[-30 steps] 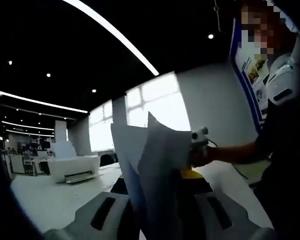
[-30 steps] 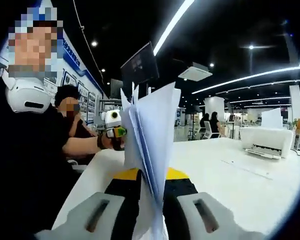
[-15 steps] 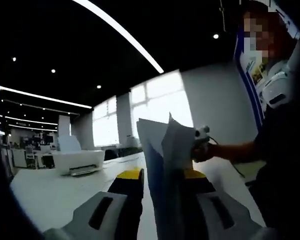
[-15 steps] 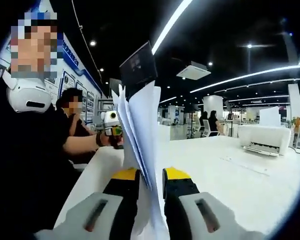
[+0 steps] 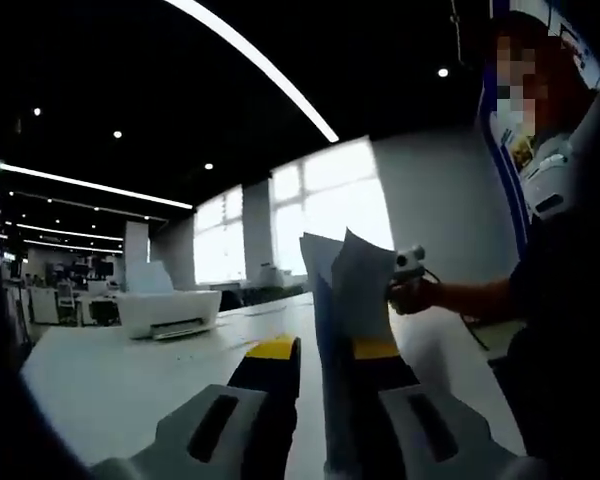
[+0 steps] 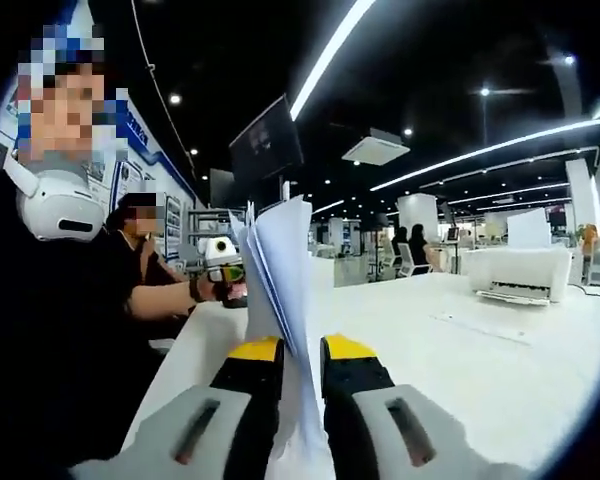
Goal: Organize the stack of printing papers by aligning and flattening the scattered papers on the table
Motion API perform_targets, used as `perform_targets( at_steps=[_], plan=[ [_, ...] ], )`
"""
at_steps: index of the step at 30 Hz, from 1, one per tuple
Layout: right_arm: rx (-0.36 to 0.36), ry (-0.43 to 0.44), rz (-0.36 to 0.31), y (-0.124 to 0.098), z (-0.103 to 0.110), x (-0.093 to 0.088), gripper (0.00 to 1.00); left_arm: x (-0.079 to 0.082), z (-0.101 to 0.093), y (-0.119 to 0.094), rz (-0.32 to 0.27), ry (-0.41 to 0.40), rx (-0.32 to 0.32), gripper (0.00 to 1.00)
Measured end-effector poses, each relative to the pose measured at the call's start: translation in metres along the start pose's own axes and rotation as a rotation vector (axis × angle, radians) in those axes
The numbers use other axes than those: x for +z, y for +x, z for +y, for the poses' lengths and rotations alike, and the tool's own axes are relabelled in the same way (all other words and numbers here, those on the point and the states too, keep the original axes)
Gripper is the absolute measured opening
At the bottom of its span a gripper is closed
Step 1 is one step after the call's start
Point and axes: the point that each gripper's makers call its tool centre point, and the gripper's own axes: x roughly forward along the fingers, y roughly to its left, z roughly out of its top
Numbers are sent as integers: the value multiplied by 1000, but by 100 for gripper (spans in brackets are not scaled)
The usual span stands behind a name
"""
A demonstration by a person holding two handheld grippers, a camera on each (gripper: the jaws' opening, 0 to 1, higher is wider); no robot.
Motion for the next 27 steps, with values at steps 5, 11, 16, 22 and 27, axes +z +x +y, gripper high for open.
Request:
perform_targets(
  at_steps=[5,11,16,22,27],
  plan=[
    [-2,-2,-5,-3,-7,0,6,-3,-2,3,8,-3,-14,14],
    [21,20,-17,-4,-8,0,2,-2,-10,10,-1,-3,-48,12],
    [23,29,-23,-4,-8,-1,1,-1,-16,15,-7,2,-73,11],
    [23,21,-18,-4,-8,-1,1,-1,-15,16,-4,6,-75,11],
    [22,17,-14,-6,-7,-1,4,-2,-14,14,6,5,-73,13]
  ],
)
